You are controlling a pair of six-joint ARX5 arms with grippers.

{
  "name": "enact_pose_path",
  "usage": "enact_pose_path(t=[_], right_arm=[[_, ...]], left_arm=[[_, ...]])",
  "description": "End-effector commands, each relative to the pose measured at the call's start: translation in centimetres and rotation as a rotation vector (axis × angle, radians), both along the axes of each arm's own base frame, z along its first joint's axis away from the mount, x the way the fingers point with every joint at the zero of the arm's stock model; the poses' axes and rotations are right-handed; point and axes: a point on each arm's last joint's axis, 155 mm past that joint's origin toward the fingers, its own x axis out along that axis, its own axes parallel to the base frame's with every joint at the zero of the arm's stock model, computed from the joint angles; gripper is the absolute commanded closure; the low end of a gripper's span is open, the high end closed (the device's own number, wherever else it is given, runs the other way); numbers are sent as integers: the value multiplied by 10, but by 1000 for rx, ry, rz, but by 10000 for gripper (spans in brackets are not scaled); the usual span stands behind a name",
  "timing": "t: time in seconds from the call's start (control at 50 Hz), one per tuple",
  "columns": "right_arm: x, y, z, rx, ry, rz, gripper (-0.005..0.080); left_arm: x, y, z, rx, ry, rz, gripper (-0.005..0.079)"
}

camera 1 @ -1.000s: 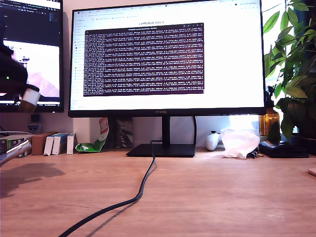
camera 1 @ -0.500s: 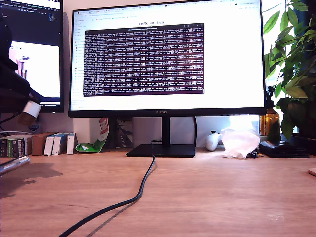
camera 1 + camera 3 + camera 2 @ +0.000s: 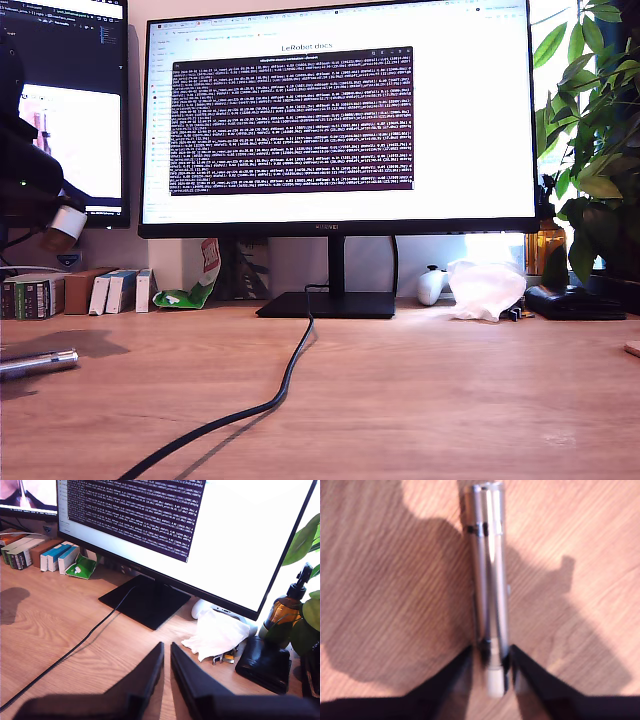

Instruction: Pick the metallic laser pointer with your right arm, pass it to your left arm, then place it down to the left side of the table

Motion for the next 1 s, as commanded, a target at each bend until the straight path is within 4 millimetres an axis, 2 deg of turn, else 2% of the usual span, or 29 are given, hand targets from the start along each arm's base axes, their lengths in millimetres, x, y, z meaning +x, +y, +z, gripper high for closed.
enact_pose_path(t=[0.0,0.2,0.4,0.48,0.58,0.6,0.78,0.98], right_arm=[[0,1,-2,3,-1,6,764],[0,1,-2,3,-2,6,764],[-2,6,-2,9,2,33,764],[-3,9,-1,14,1,52,764],[-5,14,1,61,13,73,764],[-6,15,2,63,8,78,764],[-6,18,11,182,35,72,764],[-3,2,12,207,33,-23,764]], left_arm=[[3,-1,-4,4,9,25,488],[13,-3,15,0,-53,82,488],[27,-14,62,-64,-161,113,495],[27,-25,80,-129,-178,141,568],[28,-43,102,-230,-195,165,760],[29,-46,105,-247,-198,182,771],[46,-69,136,-395,-292,227,762],[55,-77,191,-488,-489,225,762]])
